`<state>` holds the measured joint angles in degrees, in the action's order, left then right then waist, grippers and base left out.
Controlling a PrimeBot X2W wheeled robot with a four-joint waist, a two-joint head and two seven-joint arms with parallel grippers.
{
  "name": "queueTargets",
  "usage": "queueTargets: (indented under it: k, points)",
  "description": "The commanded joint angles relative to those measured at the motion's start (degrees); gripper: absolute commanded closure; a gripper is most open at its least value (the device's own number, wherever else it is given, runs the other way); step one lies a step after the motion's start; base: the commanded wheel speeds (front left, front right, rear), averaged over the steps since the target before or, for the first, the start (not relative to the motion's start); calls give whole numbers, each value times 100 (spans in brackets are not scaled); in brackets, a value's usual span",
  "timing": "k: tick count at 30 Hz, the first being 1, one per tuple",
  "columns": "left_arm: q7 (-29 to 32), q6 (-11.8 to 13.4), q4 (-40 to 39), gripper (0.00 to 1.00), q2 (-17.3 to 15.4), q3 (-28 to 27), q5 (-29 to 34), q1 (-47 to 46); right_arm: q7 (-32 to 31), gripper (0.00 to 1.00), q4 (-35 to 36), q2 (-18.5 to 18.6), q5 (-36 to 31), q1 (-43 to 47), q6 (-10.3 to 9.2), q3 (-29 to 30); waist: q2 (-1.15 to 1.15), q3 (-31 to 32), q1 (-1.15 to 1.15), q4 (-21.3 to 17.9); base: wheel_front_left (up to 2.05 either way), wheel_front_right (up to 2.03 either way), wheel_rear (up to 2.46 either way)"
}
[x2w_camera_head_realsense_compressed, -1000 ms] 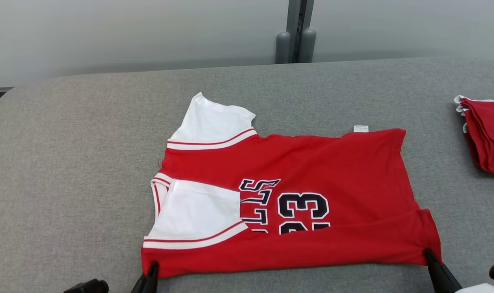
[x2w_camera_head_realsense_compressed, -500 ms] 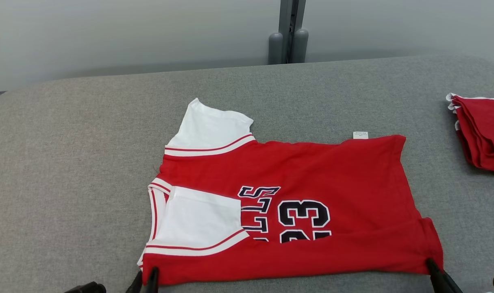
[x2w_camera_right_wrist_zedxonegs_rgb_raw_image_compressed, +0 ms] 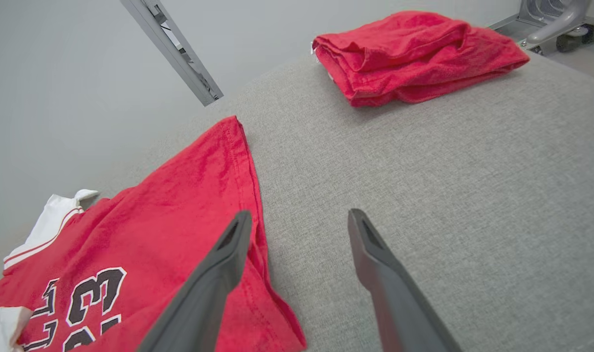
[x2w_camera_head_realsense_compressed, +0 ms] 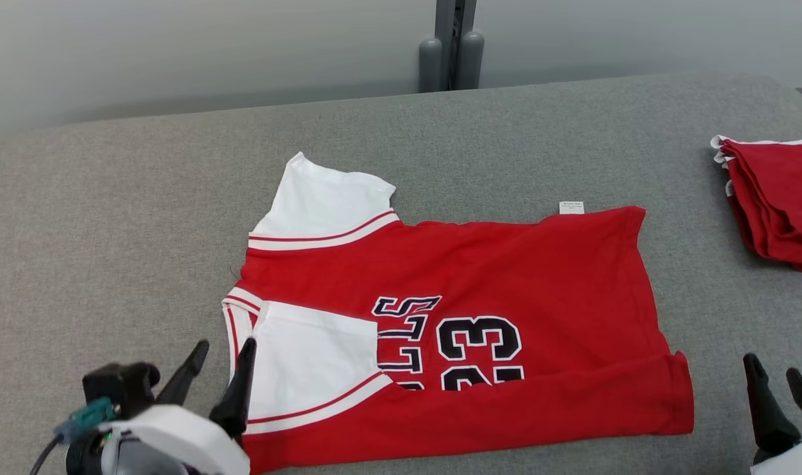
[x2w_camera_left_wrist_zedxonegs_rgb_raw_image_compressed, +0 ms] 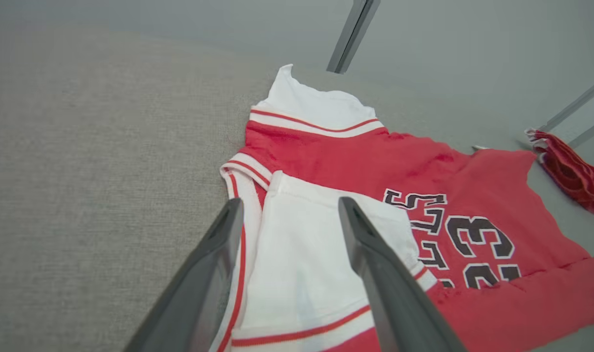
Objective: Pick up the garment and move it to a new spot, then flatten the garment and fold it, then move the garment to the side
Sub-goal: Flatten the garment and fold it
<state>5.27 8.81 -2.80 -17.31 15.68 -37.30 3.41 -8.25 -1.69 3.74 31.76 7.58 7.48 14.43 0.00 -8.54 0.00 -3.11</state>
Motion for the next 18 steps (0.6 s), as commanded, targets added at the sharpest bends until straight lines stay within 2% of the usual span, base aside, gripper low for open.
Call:
queueTargets:
  k: [1,4,9,18]
  points:
    - [41,-82,66,0,-37,30,62,-317,47,0,43,72,-100,-134,4,-2,0,-65,0,-49,0,0,0]
    - [132,-250,360,0,-105,140,215,-1044,70,0,81,130,-247,-454,4,-158,0,-215,0,-116,0,0,0]
    - [268,-482,1200,0,28,269,342,-2391,85,0,17,263,-364,-947,4,-521,0,-603,0,-236,0,0,0]
    - [485,-519,3232,0,146,471,743,-4460,221,0,-130,367,-330,-1826,3,-1181,0,-1405,0,-620,0,0,0]
